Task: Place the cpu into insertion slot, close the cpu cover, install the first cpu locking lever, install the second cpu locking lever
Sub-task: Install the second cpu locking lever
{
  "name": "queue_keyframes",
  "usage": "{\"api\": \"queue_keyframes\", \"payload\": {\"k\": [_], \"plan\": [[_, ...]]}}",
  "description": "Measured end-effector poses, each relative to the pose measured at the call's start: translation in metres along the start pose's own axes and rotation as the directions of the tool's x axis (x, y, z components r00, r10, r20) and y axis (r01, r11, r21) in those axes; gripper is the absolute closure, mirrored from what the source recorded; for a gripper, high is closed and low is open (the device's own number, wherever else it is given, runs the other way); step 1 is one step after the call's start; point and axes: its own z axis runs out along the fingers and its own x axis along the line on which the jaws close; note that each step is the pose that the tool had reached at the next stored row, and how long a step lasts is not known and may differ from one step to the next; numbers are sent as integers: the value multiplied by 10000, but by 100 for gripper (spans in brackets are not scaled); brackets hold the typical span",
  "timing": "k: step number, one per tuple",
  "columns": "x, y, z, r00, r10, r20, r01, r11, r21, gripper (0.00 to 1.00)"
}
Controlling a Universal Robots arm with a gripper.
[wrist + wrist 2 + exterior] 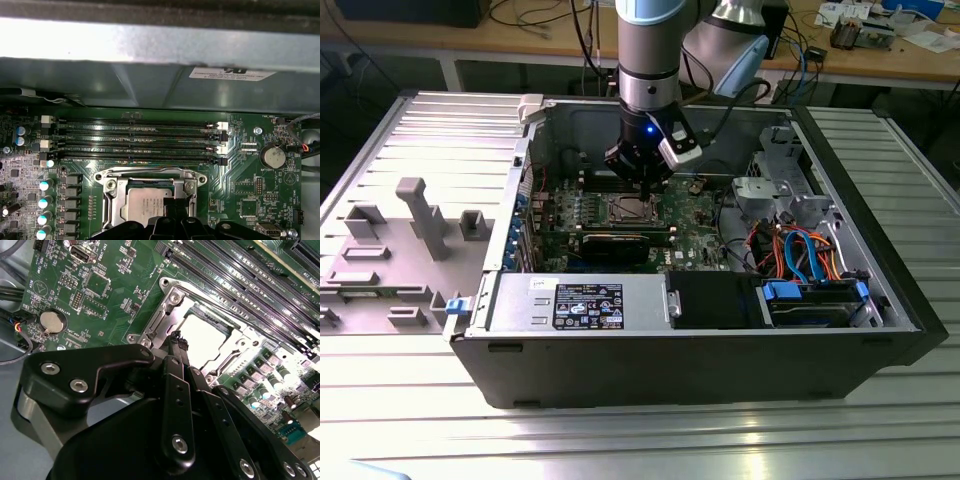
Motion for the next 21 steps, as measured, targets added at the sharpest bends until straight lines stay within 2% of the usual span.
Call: {"api": "queue_keyframes", "payload": {"k": [10,16,19,21], "plan": [[0,-6,-5,10000,-3,-1,3,10000,14,89],[-5,-6,-103,10000,0,0,0,10000,14,89],[-11,-5,-201,10000,-1,0,1,10000,15,89],[-12,-9,-214,10000,-4,-12,4,10000,18,89]]}}
